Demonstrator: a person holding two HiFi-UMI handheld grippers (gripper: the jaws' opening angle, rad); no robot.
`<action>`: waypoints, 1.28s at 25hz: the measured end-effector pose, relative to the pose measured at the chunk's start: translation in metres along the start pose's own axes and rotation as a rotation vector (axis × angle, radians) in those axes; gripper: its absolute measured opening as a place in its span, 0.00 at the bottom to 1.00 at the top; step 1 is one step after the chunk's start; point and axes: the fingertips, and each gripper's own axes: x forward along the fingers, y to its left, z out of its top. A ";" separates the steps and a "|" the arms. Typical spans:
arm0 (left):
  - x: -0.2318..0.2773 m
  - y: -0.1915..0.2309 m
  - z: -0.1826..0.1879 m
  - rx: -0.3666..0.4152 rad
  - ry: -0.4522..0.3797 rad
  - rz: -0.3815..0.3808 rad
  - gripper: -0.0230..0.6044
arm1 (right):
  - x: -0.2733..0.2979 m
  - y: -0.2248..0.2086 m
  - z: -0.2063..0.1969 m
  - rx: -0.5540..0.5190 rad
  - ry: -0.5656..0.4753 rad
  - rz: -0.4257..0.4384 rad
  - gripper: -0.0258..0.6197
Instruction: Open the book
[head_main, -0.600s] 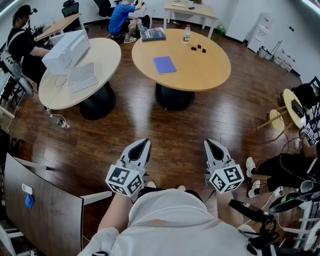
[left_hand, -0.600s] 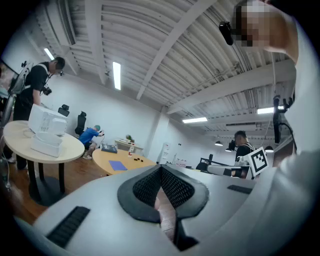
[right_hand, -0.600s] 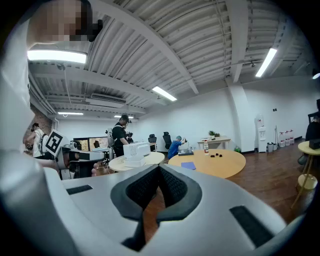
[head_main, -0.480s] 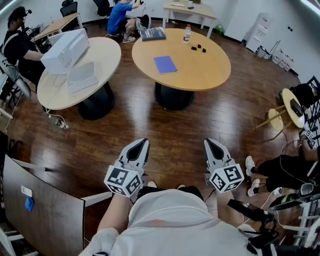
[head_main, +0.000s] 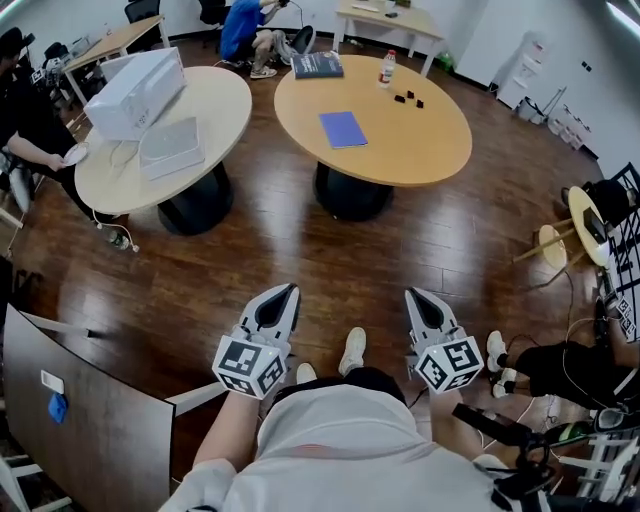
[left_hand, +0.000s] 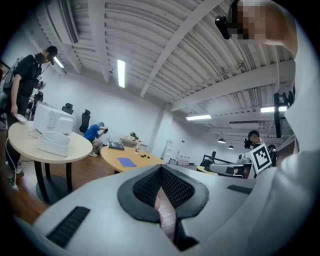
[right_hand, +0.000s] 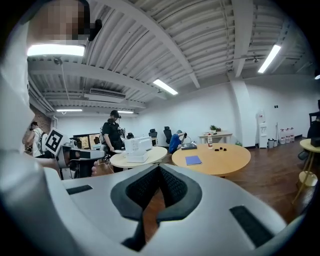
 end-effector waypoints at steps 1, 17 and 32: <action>0.001 0.002 0.000 0.000 0.002 0.003 0.05 | 0.005 -0.001 -0.001 0.003 0.003 0.005 0.03; 0.099 0.017 0.020 0.048 -0.013 0.051 0.05 | 0.088 -0.085 0.014 0.035 -0.033 0.105 0.03; 0.214 -0.002 0.042 0.088 -0.028 0.159 0.05 | 0.114 -0.216 0.023 0.073 -0.044 0.161 0.03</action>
